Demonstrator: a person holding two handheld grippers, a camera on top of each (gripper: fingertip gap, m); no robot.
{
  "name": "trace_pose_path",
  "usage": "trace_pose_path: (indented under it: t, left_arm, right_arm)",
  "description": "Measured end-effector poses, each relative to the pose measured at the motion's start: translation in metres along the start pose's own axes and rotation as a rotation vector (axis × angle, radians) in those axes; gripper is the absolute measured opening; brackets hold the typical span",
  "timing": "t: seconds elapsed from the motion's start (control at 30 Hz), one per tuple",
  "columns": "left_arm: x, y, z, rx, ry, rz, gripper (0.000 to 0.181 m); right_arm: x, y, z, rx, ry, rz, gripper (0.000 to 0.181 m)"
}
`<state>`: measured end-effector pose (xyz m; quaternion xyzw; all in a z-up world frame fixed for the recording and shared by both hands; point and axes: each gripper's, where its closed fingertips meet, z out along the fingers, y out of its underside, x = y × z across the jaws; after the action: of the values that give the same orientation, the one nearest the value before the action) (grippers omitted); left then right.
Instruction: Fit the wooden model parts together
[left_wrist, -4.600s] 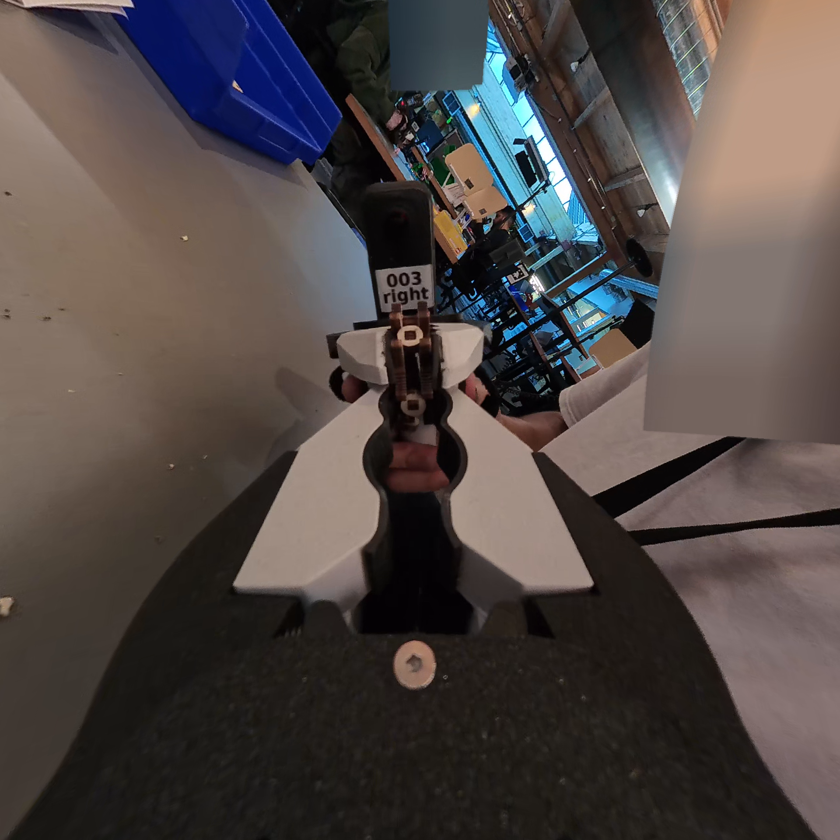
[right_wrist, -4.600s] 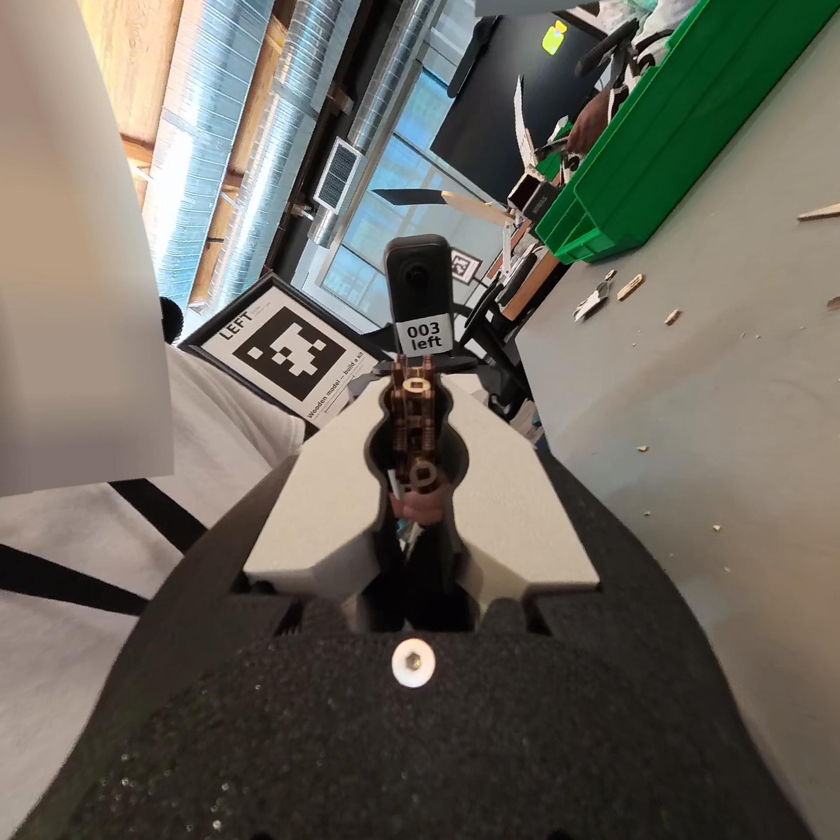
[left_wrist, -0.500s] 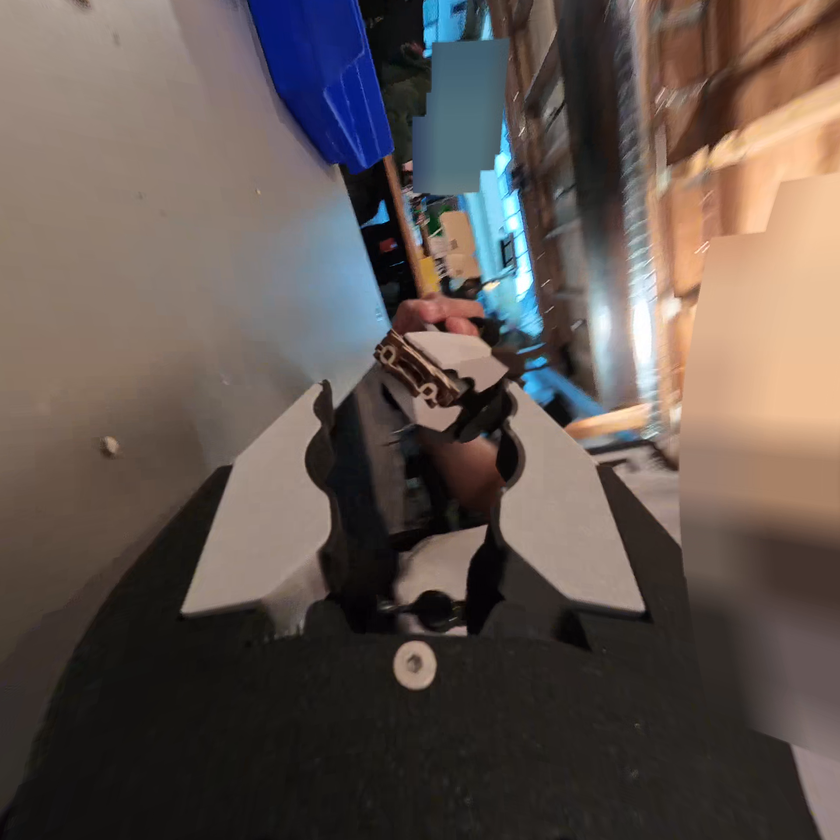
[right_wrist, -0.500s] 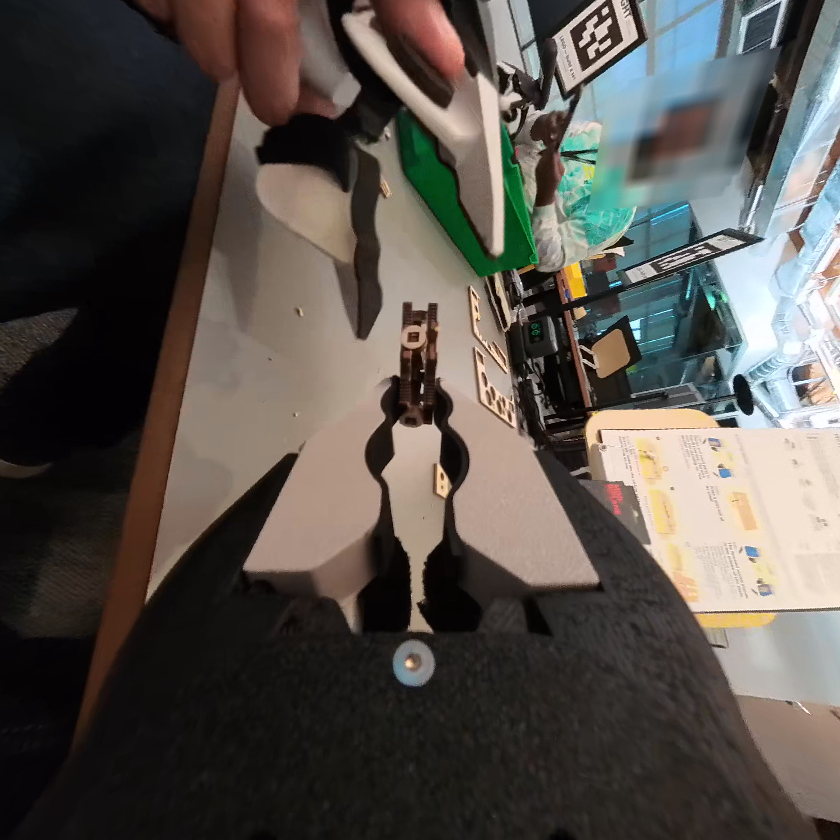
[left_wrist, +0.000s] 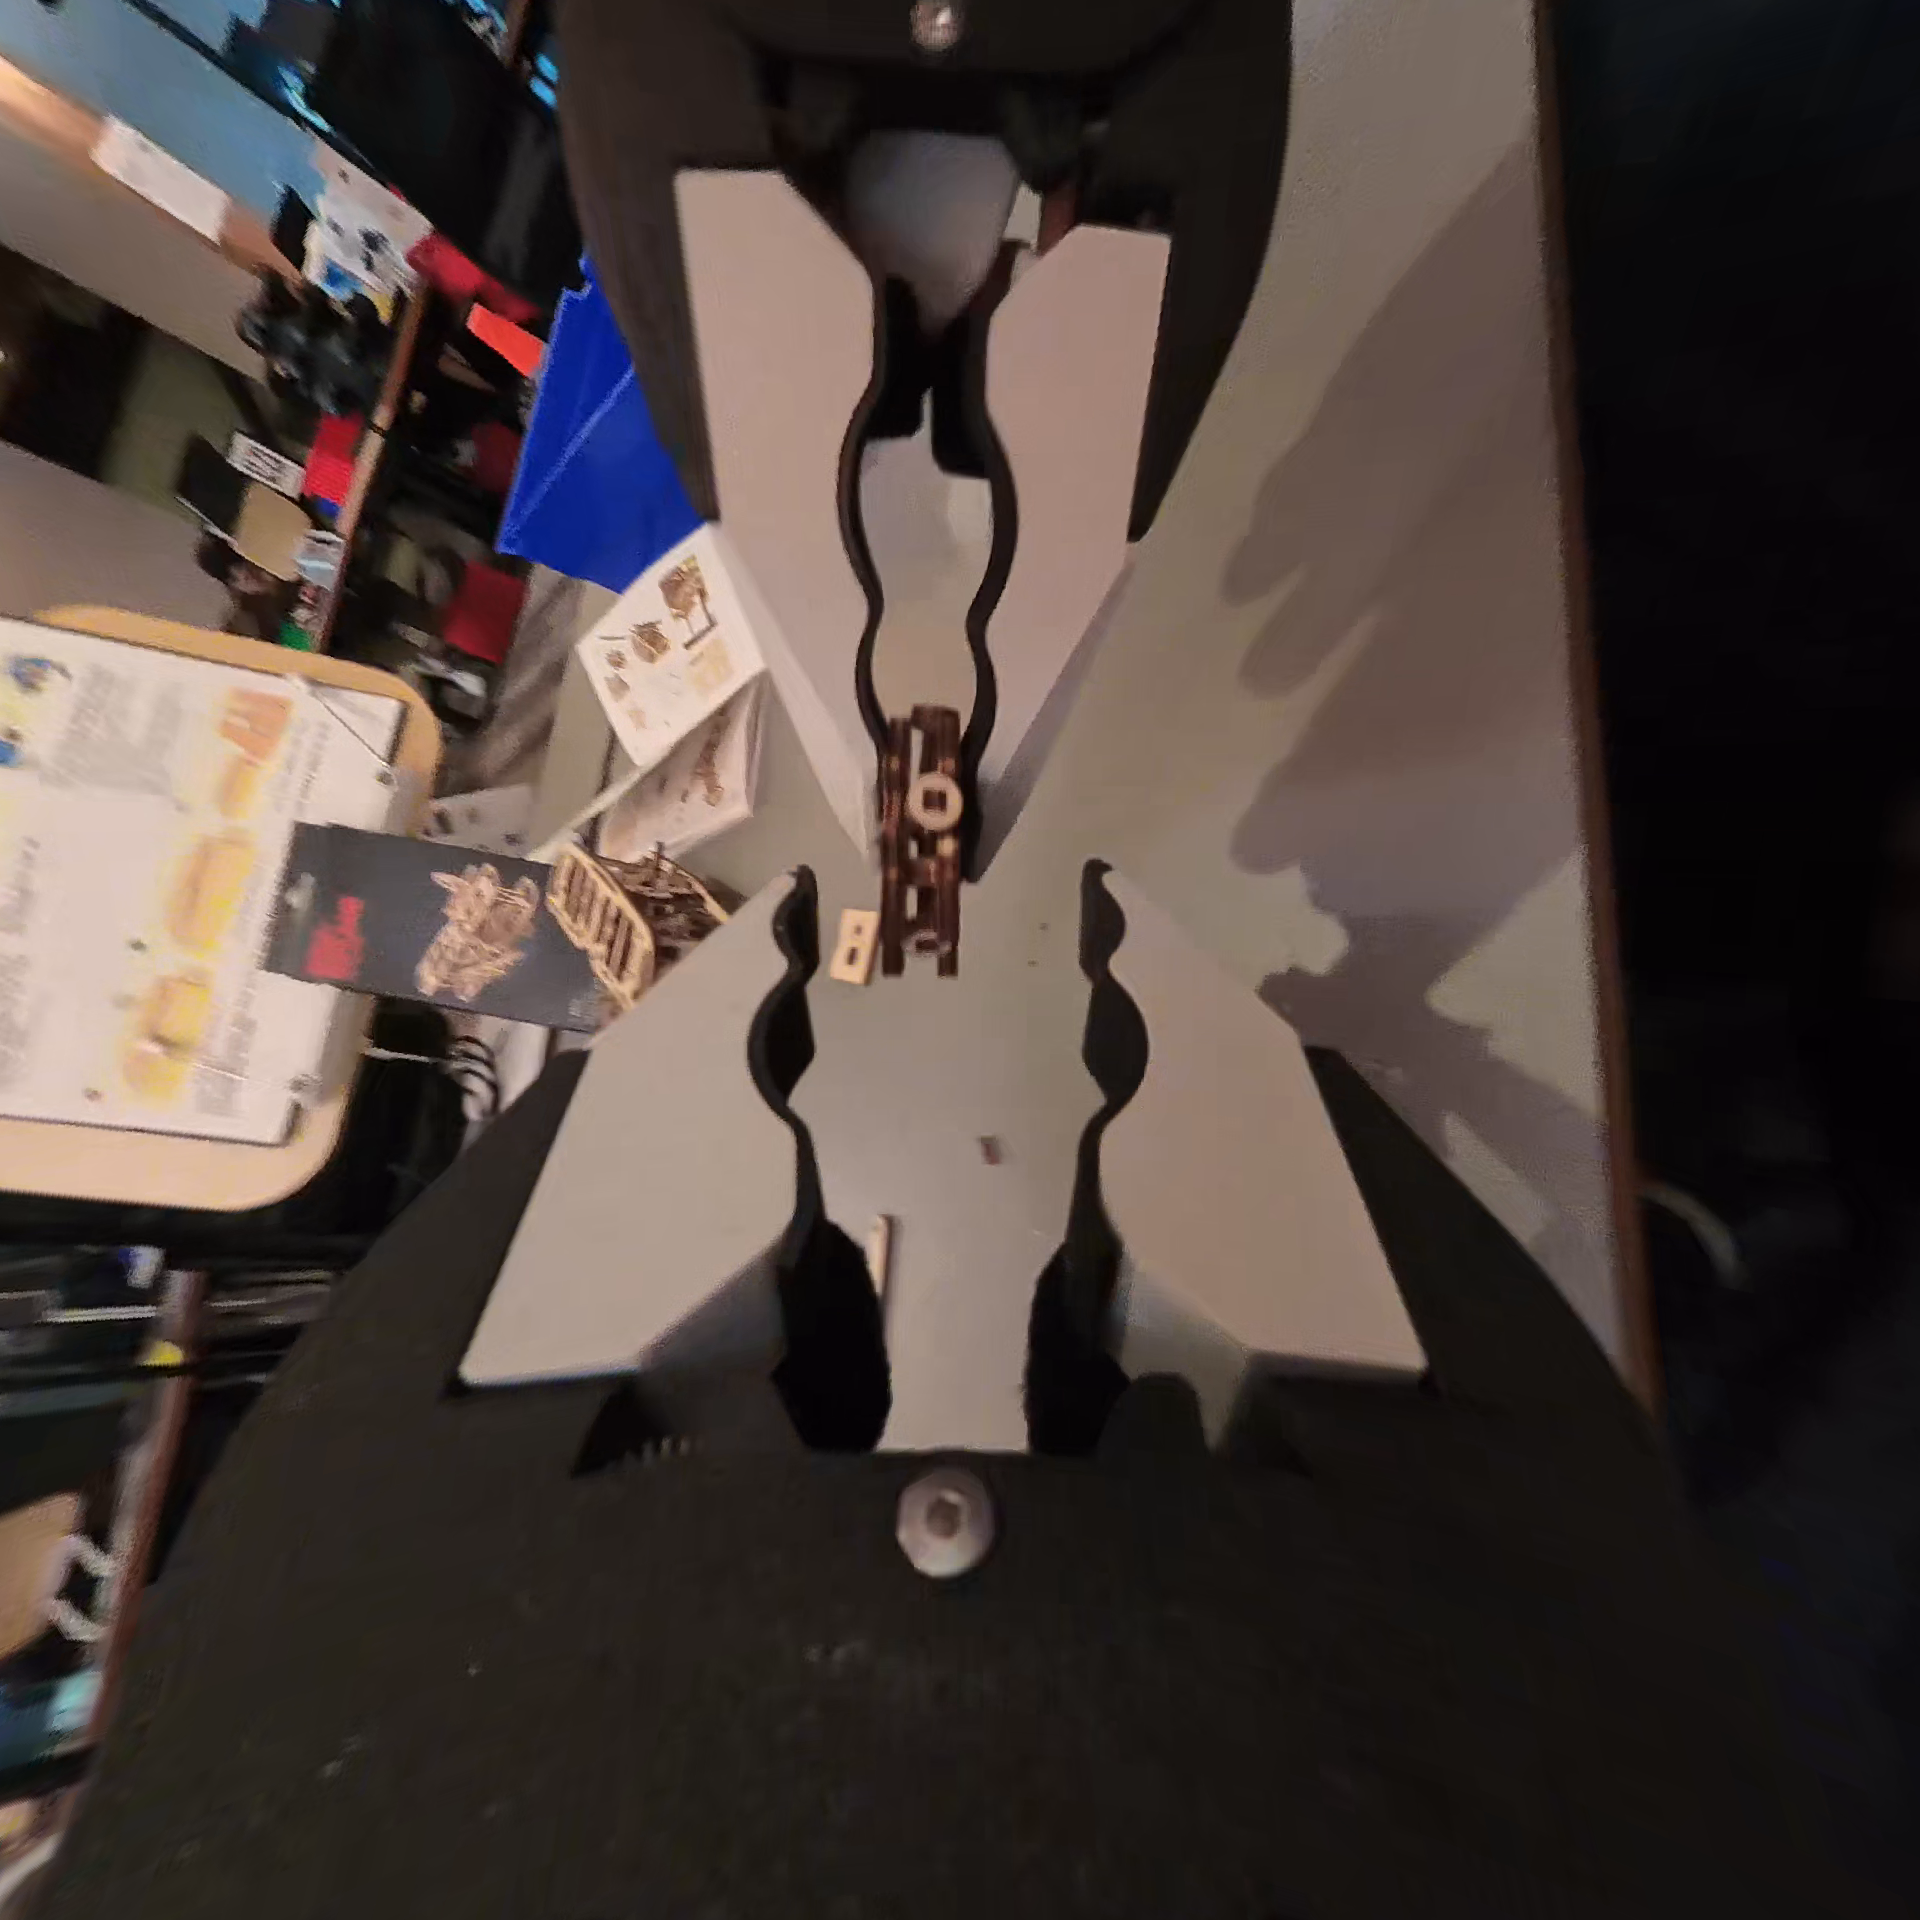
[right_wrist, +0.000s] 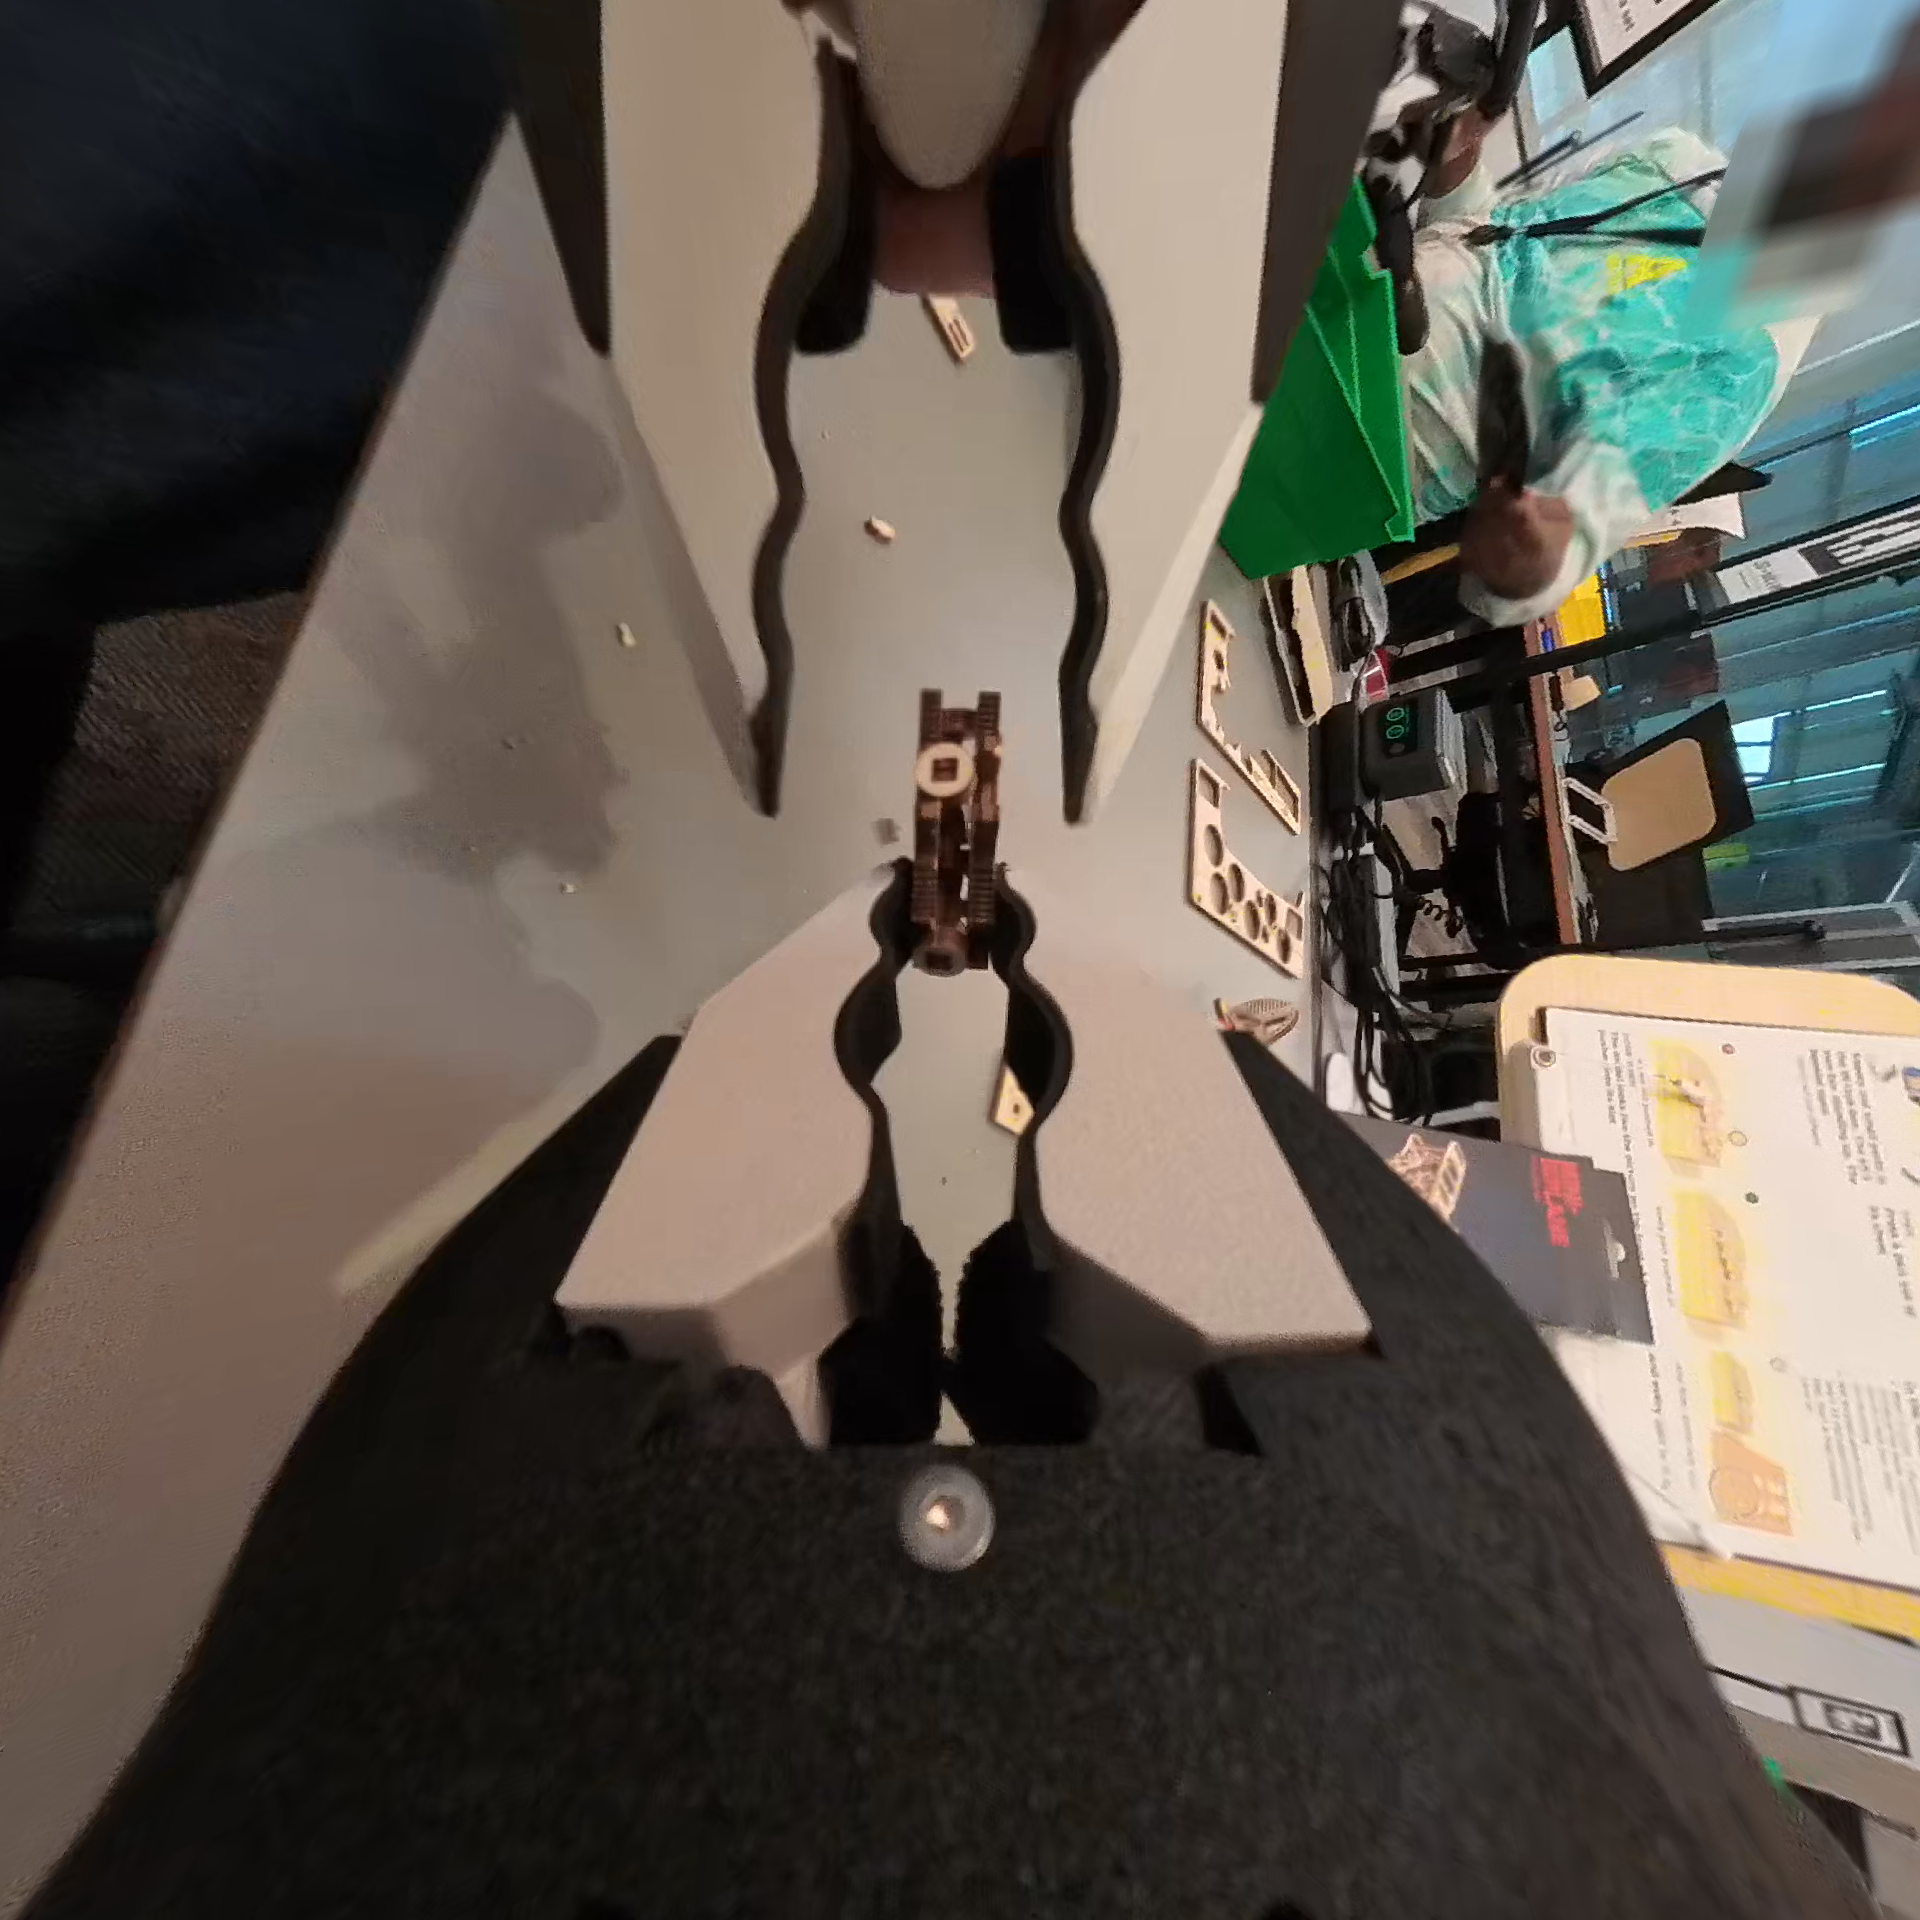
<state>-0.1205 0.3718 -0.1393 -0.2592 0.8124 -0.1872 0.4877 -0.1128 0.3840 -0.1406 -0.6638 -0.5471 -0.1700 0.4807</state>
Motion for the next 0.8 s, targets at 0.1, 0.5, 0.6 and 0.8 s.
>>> trace_pose_path:
  t: [0.1, 0.5, 0.6, 0.8]
  left_arm:
    - [-0.01, 0.008, 0.013, -0.008, -0.048, 0.091, 0.029]
    - [-0.035, 0.061, 0.046, -0.089, -0.1, 0.137, 0.011]
    - [-0.038, 0.068, 0.053, -0.135, -0.074, 0.16, 0.011]
    - [-0.038, 0.074, 0.059, -0.188, -0.007, 0.143, 0.011]
  right_arm:
    - [0.004, 0.007, 0.014, -0.031, -0.019, -0.035, 0.012]
    - [0.022, 0.042, 0.051, -0.067, 0.037, -0.017, 0.012]
    - [0.024, 0.05, 0.057, -0.107, 0.103, -0.057, 0.013]
    - [0.025, 0.055, 0.061, -0.135, 0.114, -0.069, 0.015]
